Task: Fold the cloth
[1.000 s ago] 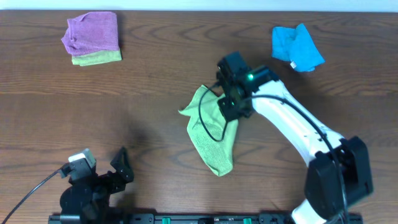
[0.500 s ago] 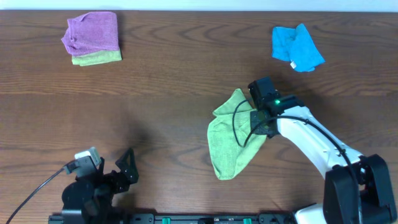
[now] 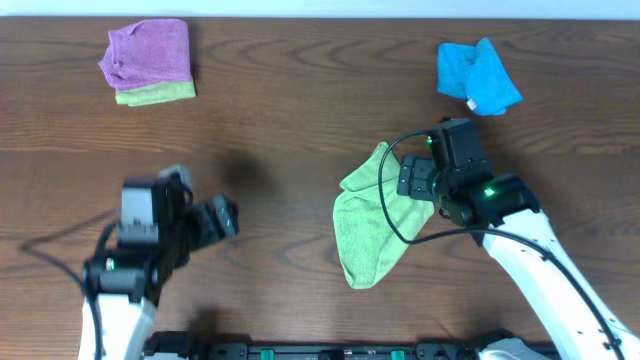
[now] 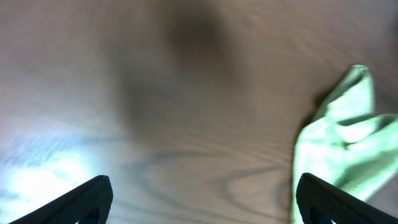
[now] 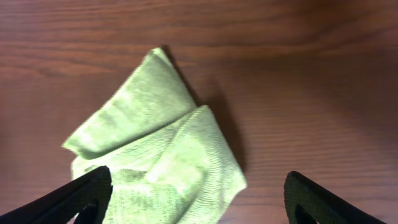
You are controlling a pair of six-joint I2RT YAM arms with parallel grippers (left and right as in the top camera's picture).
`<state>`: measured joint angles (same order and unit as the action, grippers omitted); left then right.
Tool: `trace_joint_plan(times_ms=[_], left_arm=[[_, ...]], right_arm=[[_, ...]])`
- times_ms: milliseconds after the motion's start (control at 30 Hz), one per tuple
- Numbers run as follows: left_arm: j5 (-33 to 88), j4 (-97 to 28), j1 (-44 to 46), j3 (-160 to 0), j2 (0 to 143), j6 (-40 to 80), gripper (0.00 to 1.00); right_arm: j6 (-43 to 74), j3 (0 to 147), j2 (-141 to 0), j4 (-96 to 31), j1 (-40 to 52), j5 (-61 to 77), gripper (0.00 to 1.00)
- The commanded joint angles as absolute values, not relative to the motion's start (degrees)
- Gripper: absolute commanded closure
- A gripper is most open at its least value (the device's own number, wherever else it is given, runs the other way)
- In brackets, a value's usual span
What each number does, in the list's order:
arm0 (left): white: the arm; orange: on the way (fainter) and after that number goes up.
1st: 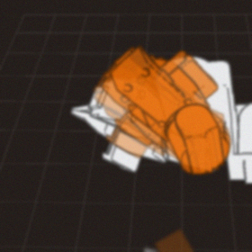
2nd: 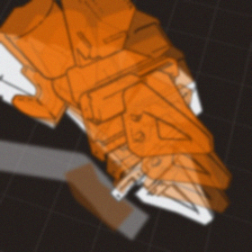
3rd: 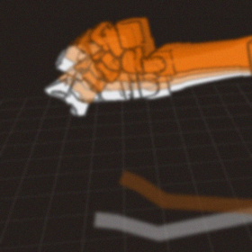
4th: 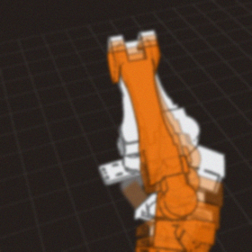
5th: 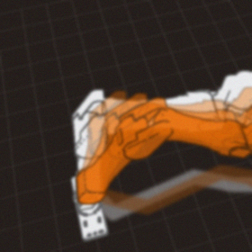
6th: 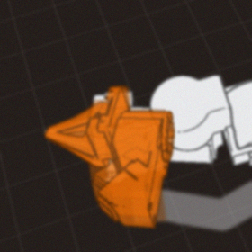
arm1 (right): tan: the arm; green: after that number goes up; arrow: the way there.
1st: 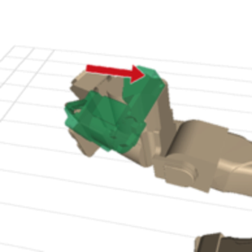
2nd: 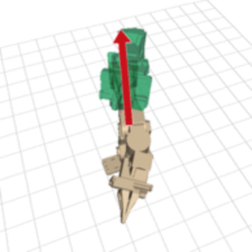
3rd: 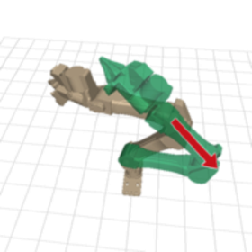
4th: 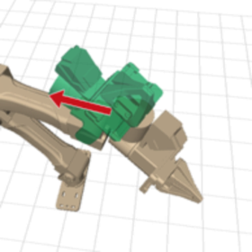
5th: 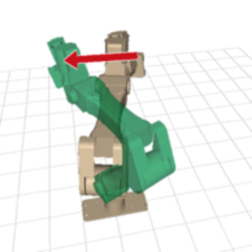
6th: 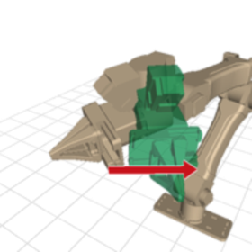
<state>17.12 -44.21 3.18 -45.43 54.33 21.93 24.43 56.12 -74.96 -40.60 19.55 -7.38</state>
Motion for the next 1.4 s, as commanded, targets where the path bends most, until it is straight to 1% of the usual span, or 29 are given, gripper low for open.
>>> trace_joint_plan(times_ms=[0, 133, 233, 467, 633, 733, 767, 967, 1167, 1367], left_arm=[[23.81, -42.28, 3.79, -48.62, 60.16, 22.26, 0.04], [33.58, -33.45, 3.88, -48.6, 66.74, 33.95, 0.05], [39.42, -28.1, 6.02, -48.6, 71.64, 35.07, 0.03], [40.53, -20.82, 16.51, -48.73, 81.32, 41.08, 0.02], [40.56, -20.75, 21.3, -48.73, 83.66, 44.56, 0.01], [40.56, -21.39, 23.7, -48.71, 84.07, 47.11, 0.03], [40.49, -22.37, 24.88, -48.71, 84.12, 48.53, 0.04], [40.16, -27.68, 30.85, -47.88, 84.33, 49.93, 0.05], [36.62, -26.81, 36.82, -47.66, 85.27, 54.94, 0.05], [35.29, -26.26, 38.65, -47.64, 87.9, 57.76, 0.05]], right_arm=[[20.69, 56.27, -76.36, -40.66, 19.14, -2.79, 0.12], [20.71, 56.27, -77.12, -40.8, 19.14, -2.31, 0.12], [20.71, 56.27, -77.12, -40.71, 19.14, -2.28, 0.12], [20.75, 56.27, -77.1, -40.69, 19.14, -0.93, 0.11], [20.73, 56.29, -77.1, -40.69, 19.14, 1.13, 0.1], [20.71, 56.29, -77.1, -40.71, 19.14, 1.56, 0.1], [20.71, 56.29, -77.06, -40.8, 19.14, 1.56, 0.1], [20.14, 56.29, -75.18, -41.1, 17.91, 1.61, 0.1], [19.11, 56.29, -72.66, -41.6, 15.7, 2.0, 0.1], [18.9, 56.29, -71.46, -42.0, 15.29, 2.02, 0.1]])
